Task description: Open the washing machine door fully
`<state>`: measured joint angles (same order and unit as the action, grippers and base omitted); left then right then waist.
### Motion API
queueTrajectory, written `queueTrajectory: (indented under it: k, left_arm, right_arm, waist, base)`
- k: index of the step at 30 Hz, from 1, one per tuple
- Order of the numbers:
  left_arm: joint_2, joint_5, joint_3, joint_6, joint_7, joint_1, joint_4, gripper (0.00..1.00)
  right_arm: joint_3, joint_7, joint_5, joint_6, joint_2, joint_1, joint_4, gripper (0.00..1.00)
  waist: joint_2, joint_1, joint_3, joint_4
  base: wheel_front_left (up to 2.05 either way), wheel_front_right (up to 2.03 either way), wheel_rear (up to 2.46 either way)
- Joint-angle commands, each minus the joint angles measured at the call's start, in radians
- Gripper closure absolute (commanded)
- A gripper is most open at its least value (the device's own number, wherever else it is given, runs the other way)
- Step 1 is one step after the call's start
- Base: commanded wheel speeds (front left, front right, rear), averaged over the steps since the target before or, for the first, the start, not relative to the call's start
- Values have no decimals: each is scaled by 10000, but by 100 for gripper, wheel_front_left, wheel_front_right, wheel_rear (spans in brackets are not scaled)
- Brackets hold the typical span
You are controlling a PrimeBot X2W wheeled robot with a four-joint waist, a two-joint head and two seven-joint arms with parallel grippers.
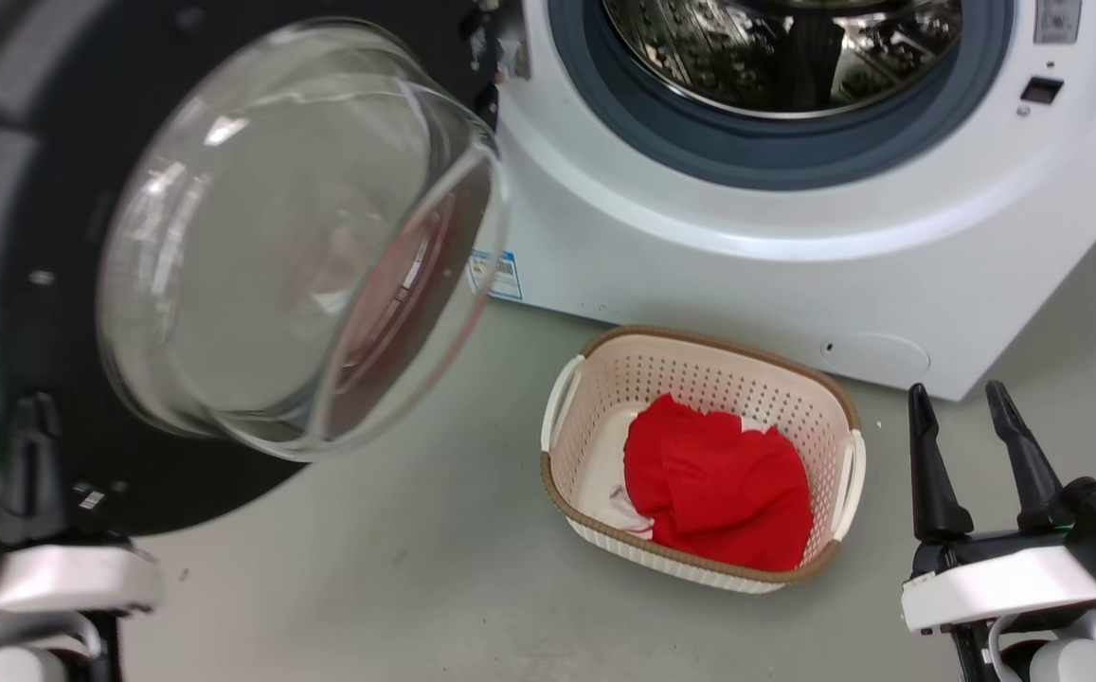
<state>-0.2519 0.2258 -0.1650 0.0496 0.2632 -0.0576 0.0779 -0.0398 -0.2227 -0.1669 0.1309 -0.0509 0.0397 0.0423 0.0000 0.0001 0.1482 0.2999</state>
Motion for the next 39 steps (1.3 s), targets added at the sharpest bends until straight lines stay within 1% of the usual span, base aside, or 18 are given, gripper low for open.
queueTrajectory:
  k: [1,4,10,14,18,21,25,29,31,35,36,37,38,39]
  left_arm:
    - [-118,46,-331,-31,20,-336,205,100]
    - [-222,89,-876,-208,14,-798,814,100]
    - [-705,-147,-1873,-494,11,-1762,2073,100]
    - [-877,-206,-2505,-614,14,-2233,2543,100]
    - [-957,-262,-2982,-814,13,-2564,3061,100]
    - [-976,-392,-3141,-977,11,-2690,3371,100]
    - [-691,-643,-3267,-1088,13,-2482,3330,100]
    - [-222,-832,-3545,-1147,21,-1980,2696,100]
    - [114,-927,-3631,-1203,21,-1641,2232,100]
    - [1038,-959,-3700,-1330,21,-827,1117,100]
    - [1236,-1008,-3659,-1384,21,-609,867,61]
    - [1440,-1060,-3592,-1384,21,-407,632,39]
    - [1603,-1063,-3493,-1435,21,-199,424,0]
    - [1704,-1078,-3394,-1449,19,6,237,0]
  right_arm:
    - [-10,21,44,-3,14,125,-61,0]
    - [2,89,118,-3,14,249,-184,0]
    - [54,164,283,-3,14,491,-351,0]
    - [16,181,308,-3,14,544,-366,0]
    - [-6,199,350,-3,15,620,-376,0]
    - [-3,190,342,-3,14,626,-333,0]
    - [37,98,207,-3,14,601,-224,0]
    - [81,-15,-9,-3,15,475,-56,0]
    - [83,-64,-82,-3,15,396,47,0]
    - [151,-141,-139,-3,15,236,177,0]
    - [155,-153,-134,-3,15,195,192,0]
    - [169,-161,-127,-3,14,168,210,0]
    - [180,-149,-140,-3,14,135,237,0]
    - [205,-162,-129,-3,14,86,242,0]
  waist:
    - [0,-1,211,-159]
    - [0,-1,462,-262]
    - [0,-1,880,-425]
    - [0,-1,979,-479]
    - [0,-1,1024,-496]
    - [0,-1,990,-504]
    - [0,-1,839,-568]
    - [0,-1,553,-669]
    - [0,-1,365,-712]
    - [0,-1,-1,-782]
    - [0,-1,-84,-792]
    - [0,-1,-160,-804]
    - [0,-1,-249,-815]
    - [0,-1,-319,-830]
  base:
    - [0,0,0]
    - [0,0,0]
    - [0,0,0]
    - [0,0,0]
    - [0,0,0]
    - [0,0,0]
    - [0,0,0]
    - [0,0,0]
    - [0,0,0]
    - [0,0,0]
    - [0,0,0]
    - [0,0,0]
    - [0,0,0]
    - [0,0,0]
